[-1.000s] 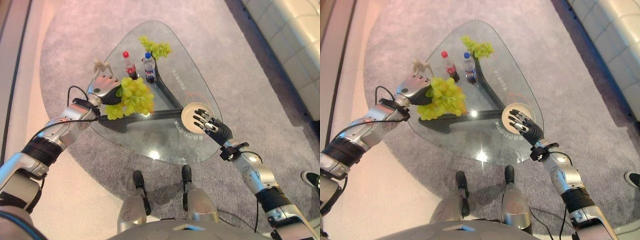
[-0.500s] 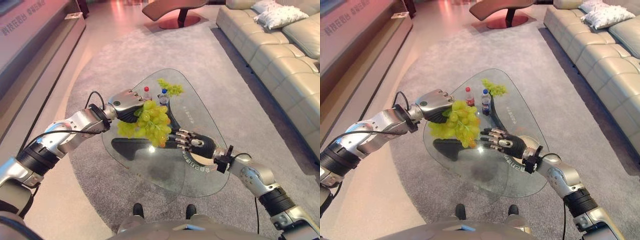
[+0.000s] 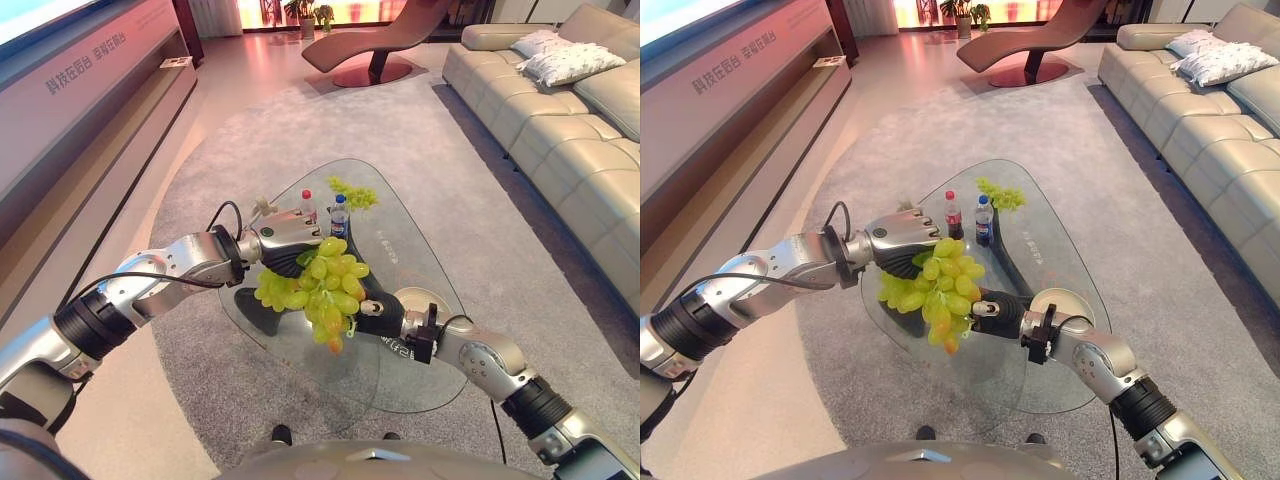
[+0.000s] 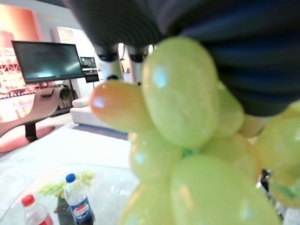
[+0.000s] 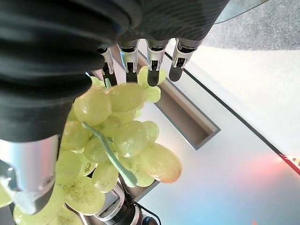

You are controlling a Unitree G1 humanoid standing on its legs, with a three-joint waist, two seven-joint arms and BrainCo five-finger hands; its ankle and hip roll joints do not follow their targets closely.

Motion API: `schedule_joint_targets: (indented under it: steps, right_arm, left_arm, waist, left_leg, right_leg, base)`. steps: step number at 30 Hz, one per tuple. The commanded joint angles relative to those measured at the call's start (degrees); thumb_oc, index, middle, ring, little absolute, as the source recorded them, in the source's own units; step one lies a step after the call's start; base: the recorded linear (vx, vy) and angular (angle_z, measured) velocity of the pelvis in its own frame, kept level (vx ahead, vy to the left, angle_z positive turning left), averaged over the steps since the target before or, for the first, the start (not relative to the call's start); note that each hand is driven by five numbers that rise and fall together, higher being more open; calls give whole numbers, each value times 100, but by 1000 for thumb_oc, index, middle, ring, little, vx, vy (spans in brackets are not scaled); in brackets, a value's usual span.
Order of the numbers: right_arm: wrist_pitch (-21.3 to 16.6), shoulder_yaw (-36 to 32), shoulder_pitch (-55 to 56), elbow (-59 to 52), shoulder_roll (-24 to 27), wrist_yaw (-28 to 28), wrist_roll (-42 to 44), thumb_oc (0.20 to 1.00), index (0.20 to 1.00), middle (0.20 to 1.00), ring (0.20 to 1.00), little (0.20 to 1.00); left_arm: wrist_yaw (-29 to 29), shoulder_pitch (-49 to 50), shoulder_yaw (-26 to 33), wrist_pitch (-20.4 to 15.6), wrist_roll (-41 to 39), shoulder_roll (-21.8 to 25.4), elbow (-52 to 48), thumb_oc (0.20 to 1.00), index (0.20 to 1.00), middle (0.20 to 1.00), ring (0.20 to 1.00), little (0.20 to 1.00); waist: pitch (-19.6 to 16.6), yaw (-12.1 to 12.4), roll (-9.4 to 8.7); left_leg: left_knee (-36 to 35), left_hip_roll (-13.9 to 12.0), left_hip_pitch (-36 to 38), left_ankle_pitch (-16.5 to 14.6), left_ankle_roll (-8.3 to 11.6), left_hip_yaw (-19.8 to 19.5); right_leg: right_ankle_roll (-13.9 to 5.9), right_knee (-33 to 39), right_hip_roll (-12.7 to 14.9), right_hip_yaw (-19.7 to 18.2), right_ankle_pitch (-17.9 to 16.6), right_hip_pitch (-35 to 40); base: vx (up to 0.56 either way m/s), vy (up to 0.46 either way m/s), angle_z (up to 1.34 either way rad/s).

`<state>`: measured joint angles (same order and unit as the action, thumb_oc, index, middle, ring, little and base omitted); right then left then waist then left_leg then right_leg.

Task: Pick up fruits into the plate

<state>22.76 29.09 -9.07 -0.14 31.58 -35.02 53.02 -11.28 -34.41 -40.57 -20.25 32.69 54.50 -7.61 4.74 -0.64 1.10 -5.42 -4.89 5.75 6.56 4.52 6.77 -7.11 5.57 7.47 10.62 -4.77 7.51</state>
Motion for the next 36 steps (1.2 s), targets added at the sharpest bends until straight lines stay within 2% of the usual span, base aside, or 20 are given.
schedule_joint_targets:
  steps: [1,10,16,22,23,24,36]
  right_arm:
    - [-166,79,-276,-535,-146,-34,502,1000,1000,1000,1000,1000]
    - [-57,280,-265,-739,-343,-49,965,1000,1000,1000,1000,1000]
    - [162,300,-60,-776,-468,-103,1525,1000,1000,1000,1000,1000]
    - [190,381,27,-795,-573,-147,1755,1000,1000,1000,1000,1000]
    - [131,412,18,-802,-604,-85,1790,329,329,329,329,329]
    - [127,415,14,-812,-612,-28,1828,200,200,200,200,200]
    - [138,391,19,-762,-692,56,1832,200,200,200,200,200]
  left_arm:
    - [20,-655,-34,-35,-260,-191,84,200,200,200,200,200]
    - [-206,-520,-137,-58,-23,-381,138,200,200,200,200,200]
    - [-174,-327,-117,-126,245,-353,159,200,200,200,200,200]
    - [-147,-242,-138,-183,342,-346,131,200,200,200,200,200]
    - [-151,-266,-162,-174,334,-365,127,200,200,200,200,200]
    - [-164,-277,-165,-165,323,-371,116,200,200,200,200,200]
    - [-228,-263,-100,-153,388,-430,111,200,200,200,200,200]
  waist:
    - [39,69,-129]
    - [79,64,-139]
    - [76,68,-143]
    - [93,76,-138]
    - [95,76,-137]
    - [96,74,-137]
    - [107,85,-139]
  left_leg:
    - [114,252,512,-1176,-184,44]
    - [83,226,545,-1179,-174,88]
    - [71,209,540,-1175,-163,108]
    - [62,202,529,-1170,-161,108]
    - [56,202,529,-1166,-159,99]
    - [54,204,530,-1164,-158,96]
    - [42,203,520,-1158,-151,72]
  right_leg:
    - [-136,-227,112,310,725,347]
    - [-155,-157,95,299,702,379]
    - [-175,-145,95,306,695,362]
    - [-180,-140,90,303,693,346]
    - [-181,-138,88,301,688,342]
    - [-182,-137,89,300,686,340]
    - [-187,-118,92,299,667,328]
  base:
    - [0,0,0]
    - [0,0,0]
    - [0,0,0]
    - [0,0,0]
    - [0,0,0]
    - [0,0,0]
    - [-8,-1,0]
